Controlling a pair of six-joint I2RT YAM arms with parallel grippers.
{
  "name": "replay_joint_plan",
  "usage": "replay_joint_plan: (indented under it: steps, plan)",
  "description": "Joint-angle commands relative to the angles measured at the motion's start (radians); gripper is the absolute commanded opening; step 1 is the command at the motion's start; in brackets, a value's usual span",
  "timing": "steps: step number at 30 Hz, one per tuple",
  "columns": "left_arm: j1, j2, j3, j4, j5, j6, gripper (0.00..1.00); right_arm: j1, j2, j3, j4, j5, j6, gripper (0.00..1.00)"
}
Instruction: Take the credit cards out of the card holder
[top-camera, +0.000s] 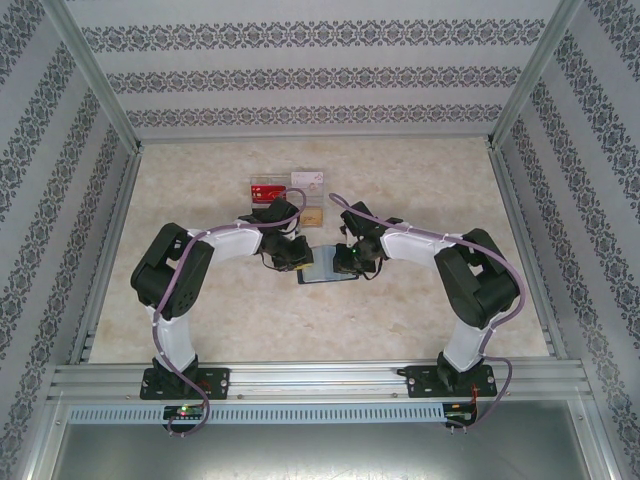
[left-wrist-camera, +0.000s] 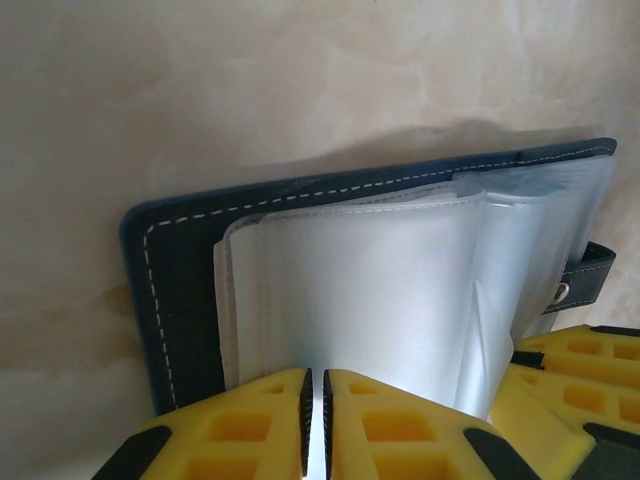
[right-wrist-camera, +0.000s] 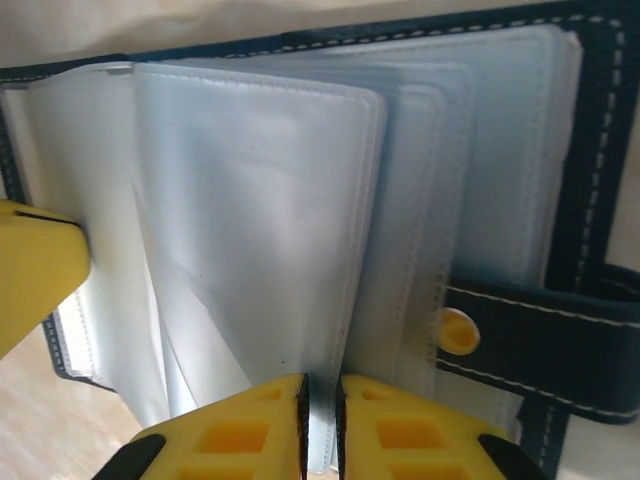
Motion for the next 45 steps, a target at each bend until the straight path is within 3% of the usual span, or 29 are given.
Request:
replay_joint_plan:
  steps: [1, 5, 9, 15, 19, 20, 28, 32, 39, 45]
  plan:
    - [-0.010, 0.015, 0.028, -0.027, -0.009, 0.033, 0.18, 0.004, -0.023, 0.016, 0.022, -0.028, 0.006, 0.20]
    - [-0.003, -0.050, 0.074, -0.057, 0.001, 0.048, 0.34, -0.006, -0.151, -0.008, 0.019, 0.038, -0.005, 0.31]
    - [0.024, -0.140, 0.127, -0.131, -0.027, 0.093, 0.47, -0.022, -0.307, -0.027, -0.001, 0.146, -0.031, 0.50]
    - [0.102, -0.276, 0.164, -0.295, -0.221, 0.182, 0.74, -0.098, -0.541, -0.081, 0.001, 0.369, -0.107, 0.73]
    - [0.177, -0.400, 0.104, -0.335, -0.407, 0.209, 0.94, -0.151, -0.675, -0.126, 0.029, 0.485, -0.182, 0.97]
    - [0.183, -0.444, 0.076, -0.325, -0.478, 0.216, 0.99, -0.162, -0.698, -0.135, 0.034, 0.506, -0.196, 0.98]
    - [0.214, -0.685, -0.185, -0.183, -0.954, 0.271, 0.99, -0.243, -0.778, -0.245, 0.125, 0.759, -0.316, 0.98]
    - [0.261, -0.731, -0.296, -0.087, -1.078, 0.310, 0.99, -0.286, -0.809, -0.361, 0.282, 0.822, -0.371, 0.98]
    - [0.351, -0.729, -0.468, 0.208, -1.043, 0.450, 0.99, -0.398, -0.723, -0.532, 0.547, 0.930, -0.370, 0.98]
    - [0.439, -0.672, -0.582, 0.506, -0.852, 0.597, 0.99, -0.426, -0.596, -0.592, 0.766, 0.919, -0.428, 0.98]
